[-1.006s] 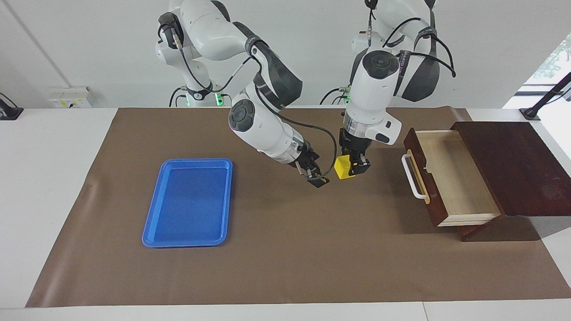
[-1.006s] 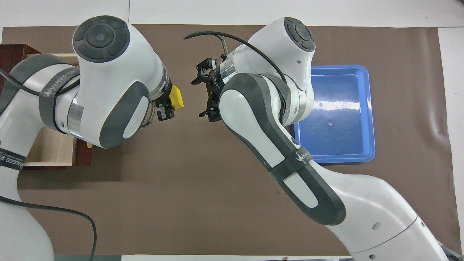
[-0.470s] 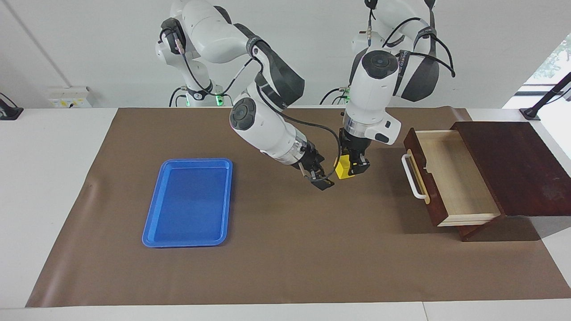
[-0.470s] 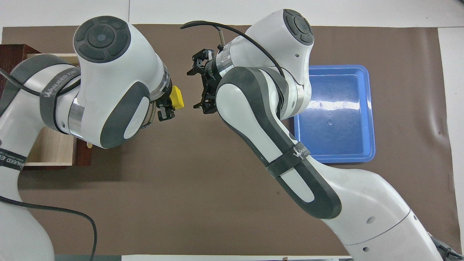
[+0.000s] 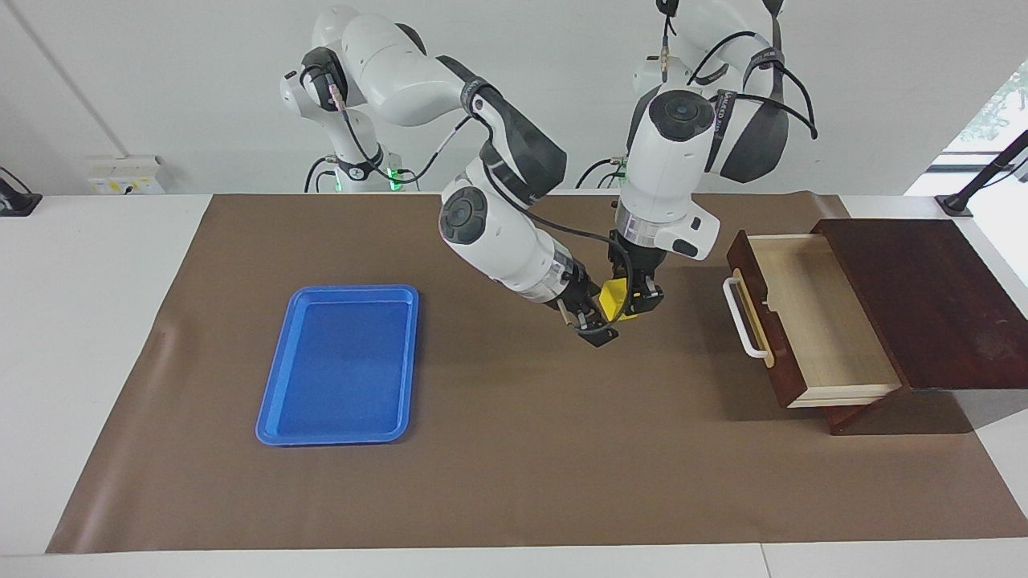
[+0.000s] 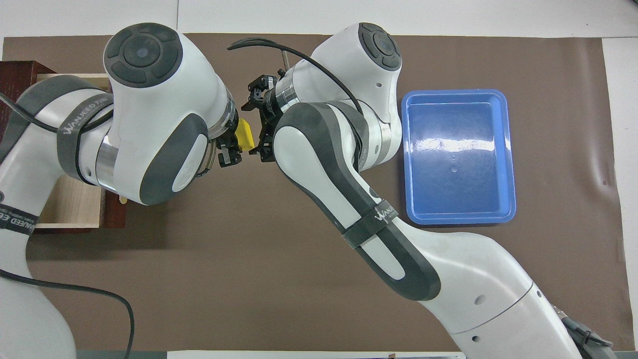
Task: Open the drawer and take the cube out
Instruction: 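Grasp the yellow cube with the right gripper from the left gripper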
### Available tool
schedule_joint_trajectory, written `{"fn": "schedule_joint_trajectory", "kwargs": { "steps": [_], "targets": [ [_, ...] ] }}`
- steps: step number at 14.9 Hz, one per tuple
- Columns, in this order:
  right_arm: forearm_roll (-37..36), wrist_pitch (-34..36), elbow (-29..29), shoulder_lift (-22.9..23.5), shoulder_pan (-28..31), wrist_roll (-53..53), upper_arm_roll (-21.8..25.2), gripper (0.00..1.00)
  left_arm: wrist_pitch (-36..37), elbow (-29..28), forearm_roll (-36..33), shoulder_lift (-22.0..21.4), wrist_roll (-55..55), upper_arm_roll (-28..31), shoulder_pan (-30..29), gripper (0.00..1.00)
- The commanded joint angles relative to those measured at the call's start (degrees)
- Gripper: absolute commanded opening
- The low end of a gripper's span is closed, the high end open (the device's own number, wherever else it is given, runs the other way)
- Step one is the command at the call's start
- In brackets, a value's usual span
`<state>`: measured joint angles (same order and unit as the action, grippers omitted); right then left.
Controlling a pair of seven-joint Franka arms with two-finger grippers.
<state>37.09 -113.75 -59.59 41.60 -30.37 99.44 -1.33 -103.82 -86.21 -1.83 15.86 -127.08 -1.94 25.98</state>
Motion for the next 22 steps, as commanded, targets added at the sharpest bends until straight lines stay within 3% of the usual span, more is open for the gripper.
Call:
{"fn": "schedule_joint_trajectory", "kwargs": {
  "steps": [1,6,13,17,20,21,22],
  "targets": [
    [-0.1,0.1,1.9,0.8,-0.2,1.5,0.3,0.93,0.9,1.5,0.8,0.8,-0.6,0.8,0.8,0.01],
    [0.0,-0.4,1.9,0.7,-0.3,1.9,0.1,0.92,0.8,1.5,0.9,0.8,-0.6,0.8,0.8,0.01],
    [0.0,0.1,1.9,0.6,-0.3,2.0,0.1,0.72,0.8,1.5,0.9,0.8,-0.7,0.8,0.8,0.01],
    [0.0,0.2,1.9,0.6,-0.3,2.0,0.1,0.47,0.8,1.5,0.9,0.8,-0.7,0.8,0.8,0.01],
    [0.0,0.2,1.9,0.6,-0.3,2.0,0.0,0.20,0.8,1.5,0.9,0.8,-0.7,0.8,0.8,0.01],
    [-0.1,0.3,1.9,0.6,-0.3,1.9,0.1,0.01,0.8,1.4,0.9,0.8,-0.7,0.8,0.8,0.01],
    [-0.2,0.2,1.9,0.6,-0.3,1.9,0.1,0.00,0.8,1.5,0.9,0.8,-0.7,0.8,0.8,0.01]
  ]
}}
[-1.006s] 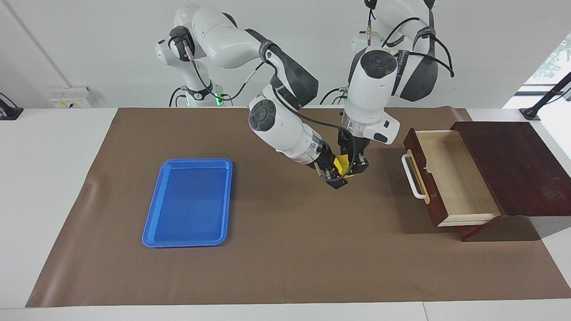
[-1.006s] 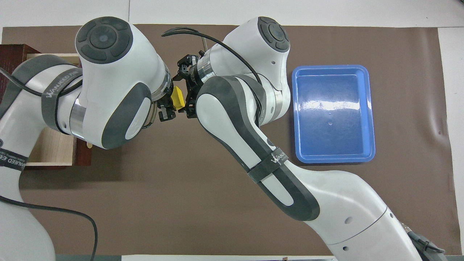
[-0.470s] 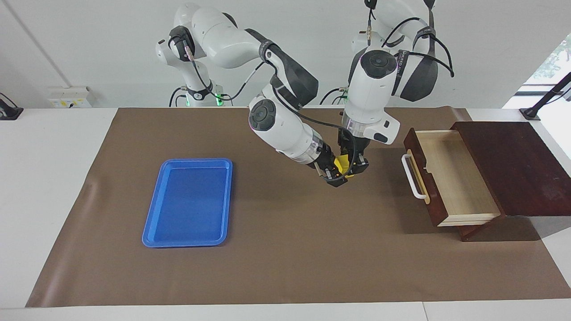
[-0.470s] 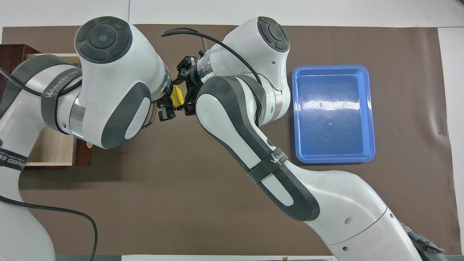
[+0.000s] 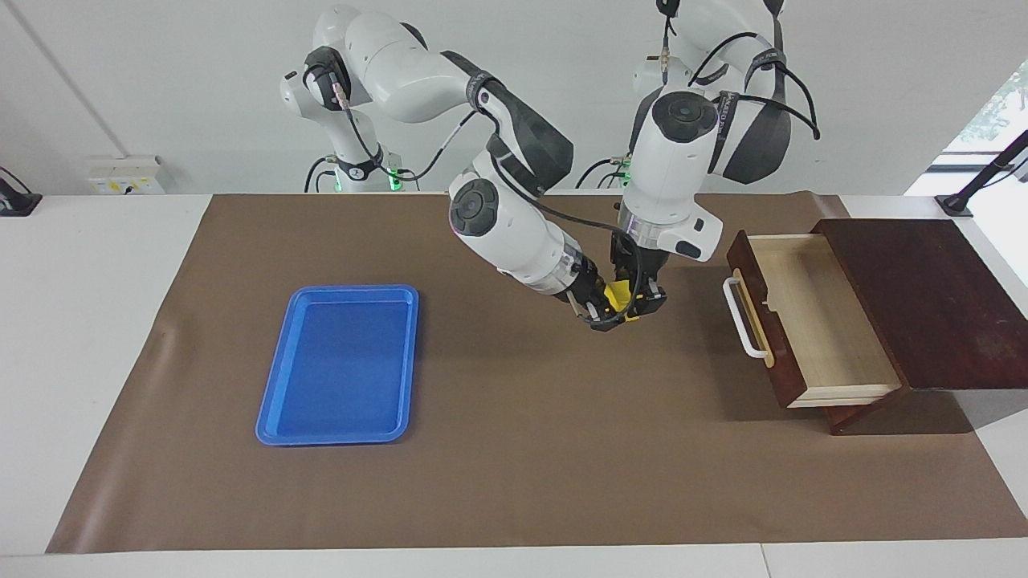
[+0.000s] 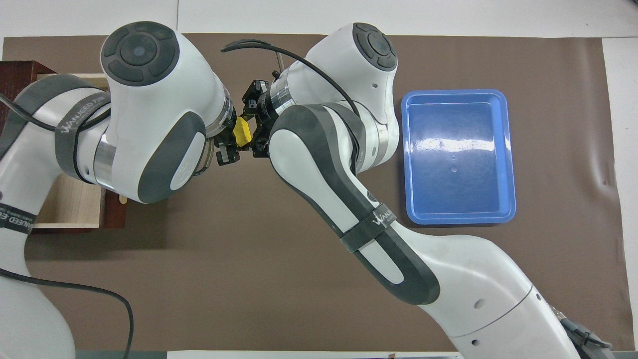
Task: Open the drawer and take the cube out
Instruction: 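Grasp the yellow cube with the right gripper from the left gripper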
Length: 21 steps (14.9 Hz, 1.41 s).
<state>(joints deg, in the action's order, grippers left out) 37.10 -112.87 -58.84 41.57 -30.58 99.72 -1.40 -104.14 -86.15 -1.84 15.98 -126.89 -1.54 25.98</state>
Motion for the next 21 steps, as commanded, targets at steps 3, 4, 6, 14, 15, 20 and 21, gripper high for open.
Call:
{"fn": "schedule_joint_trajectory", "kwargs": {
  "steps": [3,4,6,14,15,20,21],
  "targets": [
    [-0.4,-1.1,1.1,0.5,-0.6,1.3,0.1,0.00,1.1,1.4,0.8,0.5,-0.9,0.4,0.8,0.03],
    [-0.4,-1.1,1.2,0.5,-0.5,1.3,0.2,0.00,1.1,1.4,0.7,0.5,-0.8,0.4,0.8,0.23],
    [-0.4,-1.5,1.2,0.5,-0.5,1.3,0.2,0.00,1.1,1.4,0.5,0.5,-0.8,0.4,0.8,0.87],
    [-0.3,-1.6,1.2,0.5,-0.5,1.2,0.3,0.00,2.0,1.4,0.1,0.5,-0.6,0.5,0.2,1.00],
    [-0.3,-1.6,1.2,0.5,-0.5,1.2,0.2,0.00,2.4,1.4,-0.1,0.5,-0.3,0.6,-0.1,1.00],
    [-0.4,-1.4,1.1,0.4,0.3,0.2,0.3,0.00,5.4,0.1,0.0,-0.4,7.9,0.8,-5.7,1.00],
    [-0.4,-1.1,1.0,0.4,0.7,-0.4,0.5,0.00,5.3,-0.7,0.0,-0.8,9.8,0.8,-6.8,1.00]
  ]
}}
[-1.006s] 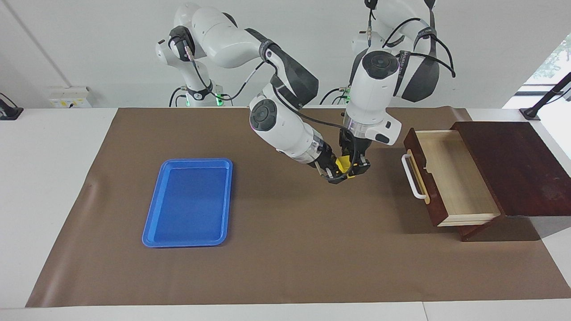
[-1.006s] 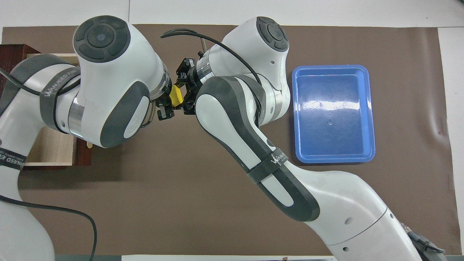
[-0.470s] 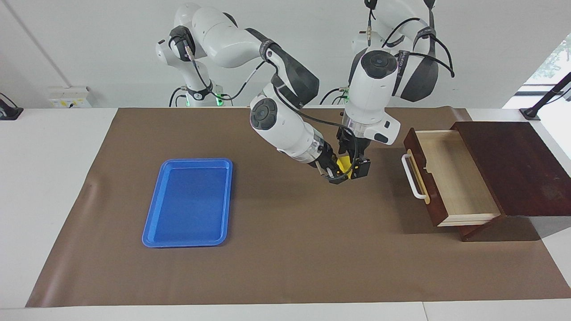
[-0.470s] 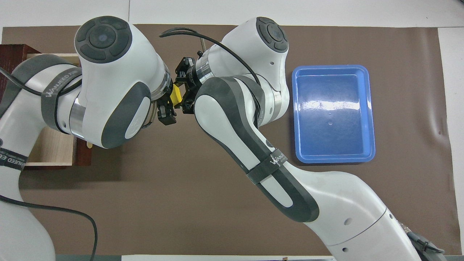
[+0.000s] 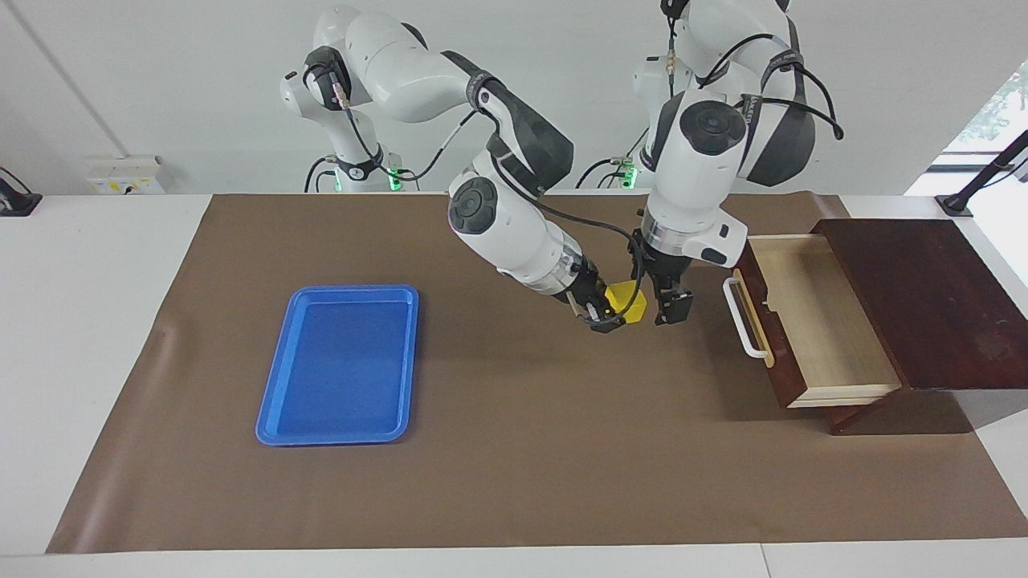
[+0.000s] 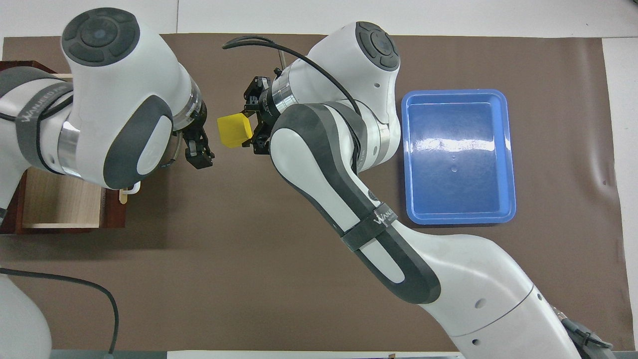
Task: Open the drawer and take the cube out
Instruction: 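Carry the cube over the tray with the right gripper while the left gripper withdraws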
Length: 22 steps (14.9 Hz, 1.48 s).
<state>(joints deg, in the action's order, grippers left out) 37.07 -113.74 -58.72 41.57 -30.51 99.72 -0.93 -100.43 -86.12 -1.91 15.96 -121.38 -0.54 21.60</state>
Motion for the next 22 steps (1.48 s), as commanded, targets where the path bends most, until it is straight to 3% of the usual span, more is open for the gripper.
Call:
{"fn": "schedule_joint_trajectory", "kwargs": {
  "steps": [1,6,13,17,22],
  "targets": [
    [-0.3,0.1,0.7,0.3,1.7,-1.6,0.0,0.00,1.2,-1.8,0.1,-1.2,6.1,-0.2,-3.4,1.00],
    [-0.3,1.2,-2.3,-3.3,6.9,-5.0,0.8,0.00,-1.9,-8.1,0.1,-3.6,18.5,-0.2,-11.0,1.00],
    [3.5,1.6,-23.7,-14.2,18.4,-20.9,1.0,0.00,-12.8,-18.7,0.0,-7.3,27.6,-0.2,-18.6,1.00],
    [7.0,0.4,-35.6,-18.6,25.4,-32.5,1.0,0.00,-13.2,-18.5,0.0,-7.2,34.5,-0.1,-22.5,1.00],
    [9.1,0.5,-43.4,-21.2,33.2,-34.1,1.1,0.00,-13.3,-18.0,0.0,-7.1,40.4,-0.1,-26.1,1.00]
  ]
}}
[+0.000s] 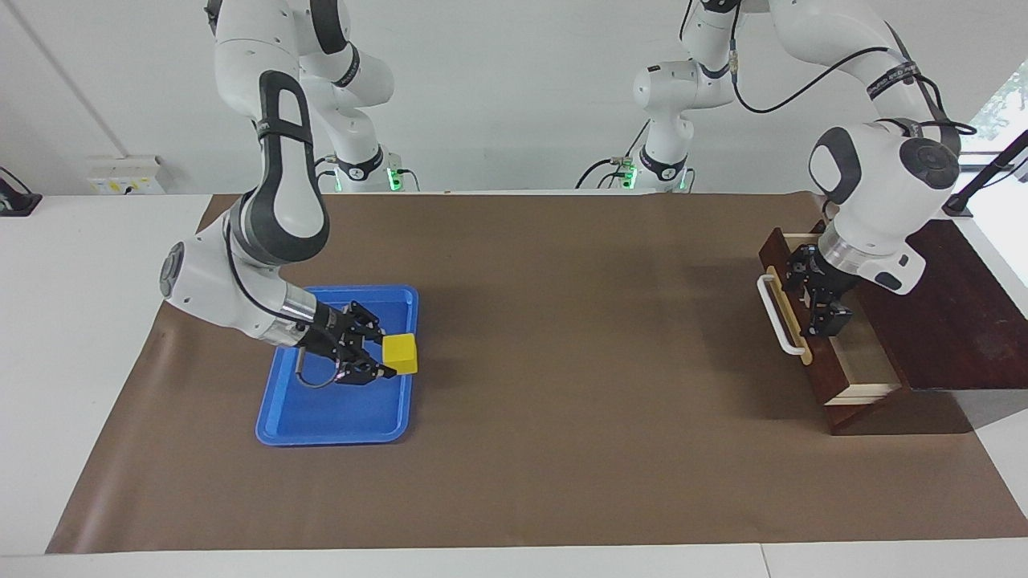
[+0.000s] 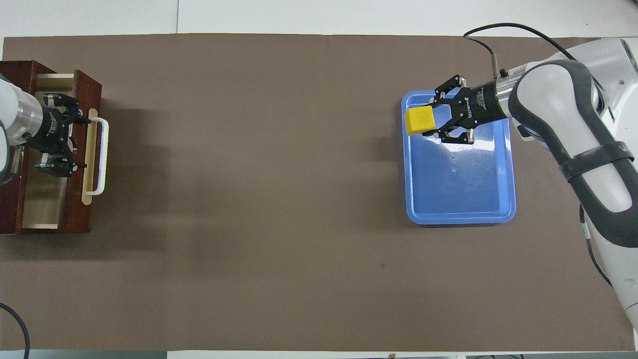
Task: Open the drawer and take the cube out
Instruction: 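Carry the cube over the tray with the right gripper while the left gripper withdraws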
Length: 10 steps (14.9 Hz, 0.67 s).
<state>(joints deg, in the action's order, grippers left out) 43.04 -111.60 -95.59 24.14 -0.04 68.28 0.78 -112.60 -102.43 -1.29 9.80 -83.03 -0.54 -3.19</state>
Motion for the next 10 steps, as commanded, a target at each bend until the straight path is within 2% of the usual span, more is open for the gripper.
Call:
{"fn": "schedule_joint_trajectory", "kwargs": {
  "steps": [1,4,10],
  "targets": [
    [3.5,-1.6,-8.2,-4.3,4.1,-5.6,-0.6,0.00,-1.1,-1.6,-0.6,-0.8,2.8,-0.2,-2.2,1.00],
    [3.5,-1.7,-10.9,-4.5,6.5,-9.2,-0.5,0.00,-1.4,-1.6,-0.6,-0.8,5.1,-0.2,-4.6,1.00],
    [5.0,-4.7,-16.5,-3.8,7.9,-13.9,-0.4,0.00,-1.8,-1.7,-0.6,-0.8,8.9,-0.2,-7.2,1.00]
  ]
}}
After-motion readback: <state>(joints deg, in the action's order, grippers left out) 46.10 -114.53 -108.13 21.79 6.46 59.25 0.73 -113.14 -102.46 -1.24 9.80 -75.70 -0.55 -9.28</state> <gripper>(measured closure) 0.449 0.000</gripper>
